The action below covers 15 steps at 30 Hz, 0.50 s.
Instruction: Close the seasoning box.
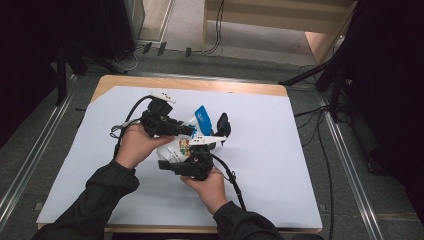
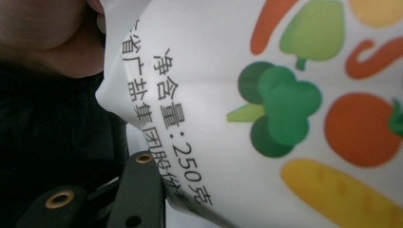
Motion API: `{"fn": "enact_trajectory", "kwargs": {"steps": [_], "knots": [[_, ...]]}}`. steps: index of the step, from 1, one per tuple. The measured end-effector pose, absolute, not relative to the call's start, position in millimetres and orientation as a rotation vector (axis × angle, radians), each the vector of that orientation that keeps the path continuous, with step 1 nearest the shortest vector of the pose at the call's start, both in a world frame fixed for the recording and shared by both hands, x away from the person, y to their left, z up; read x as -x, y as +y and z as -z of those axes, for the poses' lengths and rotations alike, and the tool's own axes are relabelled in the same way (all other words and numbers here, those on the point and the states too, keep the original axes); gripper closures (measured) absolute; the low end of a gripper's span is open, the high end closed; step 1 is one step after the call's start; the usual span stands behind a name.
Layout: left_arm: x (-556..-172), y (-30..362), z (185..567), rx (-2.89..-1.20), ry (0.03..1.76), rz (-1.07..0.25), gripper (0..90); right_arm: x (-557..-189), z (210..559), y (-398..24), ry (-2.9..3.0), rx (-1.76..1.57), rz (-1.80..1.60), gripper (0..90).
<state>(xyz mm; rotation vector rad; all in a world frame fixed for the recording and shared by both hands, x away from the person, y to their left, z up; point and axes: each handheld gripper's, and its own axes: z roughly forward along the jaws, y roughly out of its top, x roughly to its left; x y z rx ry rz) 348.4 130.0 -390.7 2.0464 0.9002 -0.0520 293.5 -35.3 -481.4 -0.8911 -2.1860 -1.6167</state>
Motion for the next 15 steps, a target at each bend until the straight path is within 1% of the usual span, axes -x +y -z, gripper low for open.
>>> {"fn": "enact_trajectory", "kwargs": {"steps": [4,10,15], "knots": [[-348.2,129.9,390.6,-2.050,0.899,0.053,72.5,-293.7,481.6,-35.3,-2.180,0.891,1.617,61.7],[-348.0,129.4,390.8,-2.060,0.894,0.065,77.8,-293.6,481.6,-35.2,-2.176,0.892,1.616,61.6],[-346.4,128.1,389.8,-2.061,0.893,0.040,82.0,-292.9,480.7,-34.8,-2.194,0.893,1.616,61.7]]}}
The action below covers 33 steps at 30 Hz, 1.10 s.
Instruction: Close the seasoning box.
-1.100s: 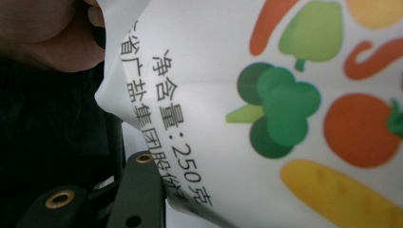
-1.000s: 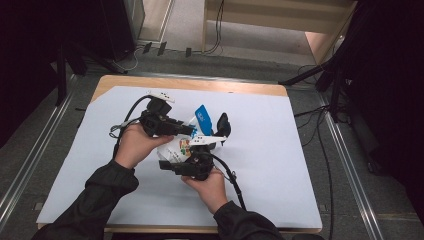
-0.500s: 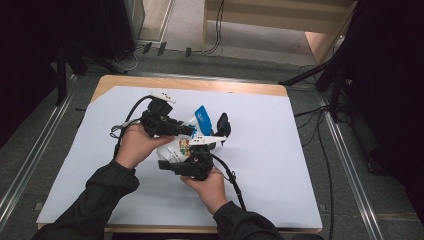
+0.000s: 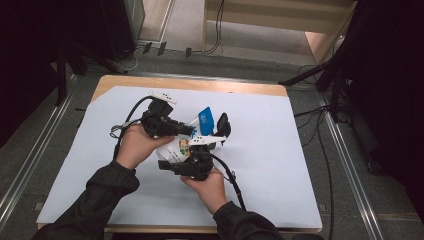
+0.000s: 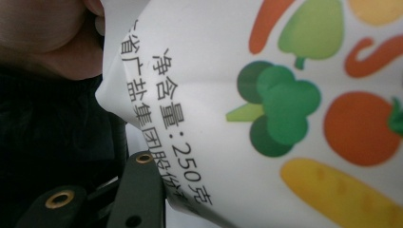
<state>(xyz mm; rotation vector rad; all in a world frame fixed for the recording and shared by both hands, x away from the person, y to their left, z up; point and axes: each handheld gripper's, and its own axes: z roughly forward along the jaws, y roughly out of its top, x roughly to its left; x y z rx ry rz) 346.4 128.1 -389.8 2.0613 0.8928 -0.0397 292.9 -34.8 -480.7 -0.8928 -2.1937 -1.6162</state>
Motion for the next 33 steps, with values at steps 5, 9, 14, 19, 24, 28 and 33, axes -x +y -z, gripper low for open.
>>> {"fn": "enact_trajectory", "kwargs": {"steps": [5,9,14,19,24,28,33], "knots": [[-346.0,126.8,390.0,-2.068,0.896,0.026,83.9,-293.0,480.7,-35.0,-2.203,0.893,1.613,61.3],[-345.6,126.4,390.0,-2.070,0.900,0.015,87.0,-292.8,480.8,-34.7,-2.206,0.893,1.612,60.4],[-345.7,127.0,390.0,-2.081,0.910,0.009,88.9,-291.9,481.9,-33.1,-2.202,0.888,1.610,58.7],[-345.7,126.7,389.9,-2.078,0.904,-0.001,88.7,-292.4,482.1,-33.6,-2.195,0.891,1.608,60.0],[-345.7,126.9,389.4,-2.067,0.901,0.005,85.3,-292.6,482.1,-35.1,-2.177,0.900,1.615,61.9],[-345.7,127.4,389.0,-2.065,0.898,0.011,82.3,-292.8,481.7,-35.5,-2.173,0.900,1.622,62.0],[-346.2,127.9,389.1,-2.058,0.897,0.020,77.6,-293.0,481.3,-36.2,-2.163,0.914,1.624,62.0]]}}
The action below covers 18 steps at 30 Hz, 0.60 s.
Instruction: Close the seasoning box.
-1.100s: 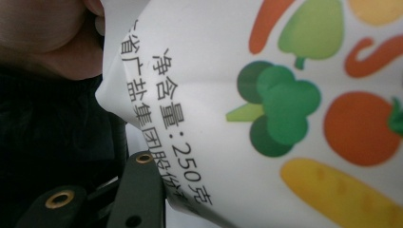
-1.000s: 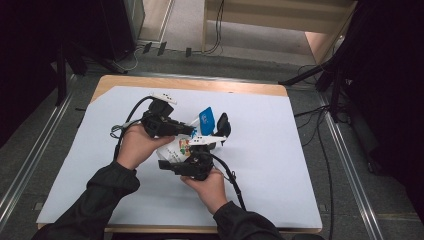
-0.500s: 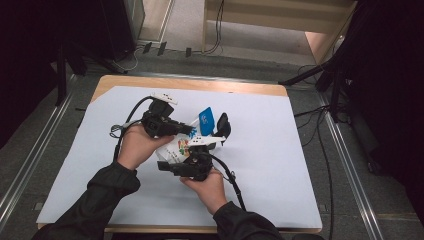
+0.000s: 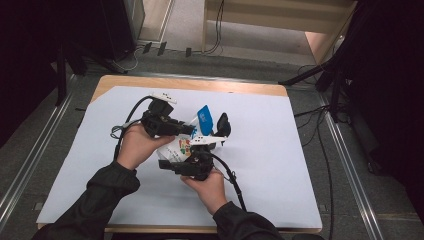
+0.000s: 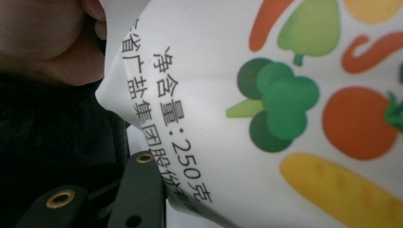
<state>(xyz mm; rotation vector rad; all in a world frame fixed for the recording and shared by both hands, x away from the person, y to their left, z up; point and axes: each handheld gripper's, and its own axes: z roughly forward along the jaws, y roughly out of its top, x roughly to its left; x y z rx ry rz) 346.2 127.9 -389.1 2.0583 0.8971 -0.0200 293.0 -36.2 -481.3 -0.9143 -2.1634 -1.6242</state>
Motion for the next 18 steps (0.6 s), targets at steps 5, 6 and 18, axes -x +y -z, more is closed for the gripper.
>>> {"fn": "enact_trajectory", "kwargs": {"steps": [5,6,18], "knots": [[-346.3,127.5,389.3,-2.060,0.895,0.024,76.0,-293.4,481.3,-36.7,-2.156,0.921,1.624,62.1],[-346.2,127.5,389.2,-2.060,0.894,0.023,75.8,-293.5,481.2,-36.7,-2.153,0.921,1.625,62.1],[-342.0,123.0,387.6,-2.105,0.889,-0.047,90.0,-292.4,480.9,-34.8,-2.195,0.907,1.610,61.6]]}}
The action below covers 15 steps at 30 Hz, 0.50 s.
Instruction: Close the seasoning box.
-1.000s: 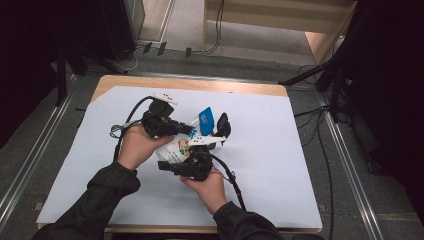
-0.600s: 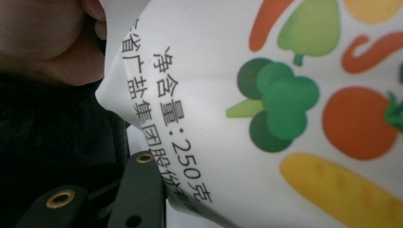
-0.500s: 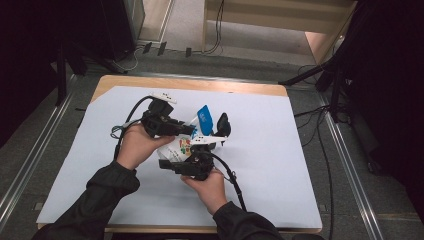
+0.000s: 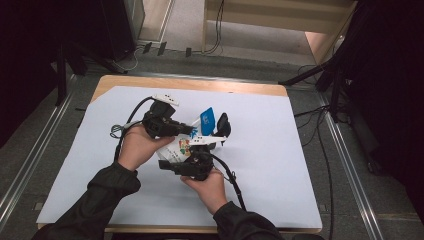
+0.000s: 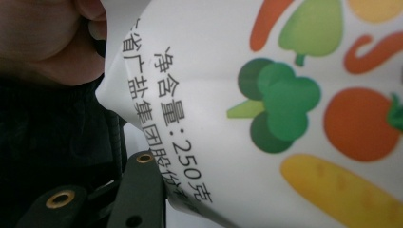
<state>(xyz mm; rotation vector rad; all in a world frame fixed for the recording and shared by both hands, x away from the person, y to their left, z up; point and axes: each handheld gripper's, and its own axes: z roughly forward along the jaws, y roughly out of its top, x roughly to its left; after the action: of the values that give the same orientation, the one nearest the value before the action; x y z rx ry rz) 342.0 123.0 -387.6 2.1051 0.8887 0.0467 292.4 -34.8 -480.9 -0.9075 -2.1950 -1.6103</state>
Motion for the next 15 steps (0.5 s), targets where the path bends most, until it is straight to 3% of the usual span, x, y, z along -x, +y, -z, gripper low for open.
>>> {"fn": "enact_trajectory", "kwargs": {"steps": [4,15], "knots": [[-342.5,123.9,387.6,-2.099,0.899,-0.044,90.0,-291.7,480.8,-32.6,-2.230,0.880,1.602,56.1],[-342.9,123.9,387.9,-2.088,0.899,-0.022,89.6,-289.7,480.4,-32.8,-2.255,0.868,1.618,63.2]]}}
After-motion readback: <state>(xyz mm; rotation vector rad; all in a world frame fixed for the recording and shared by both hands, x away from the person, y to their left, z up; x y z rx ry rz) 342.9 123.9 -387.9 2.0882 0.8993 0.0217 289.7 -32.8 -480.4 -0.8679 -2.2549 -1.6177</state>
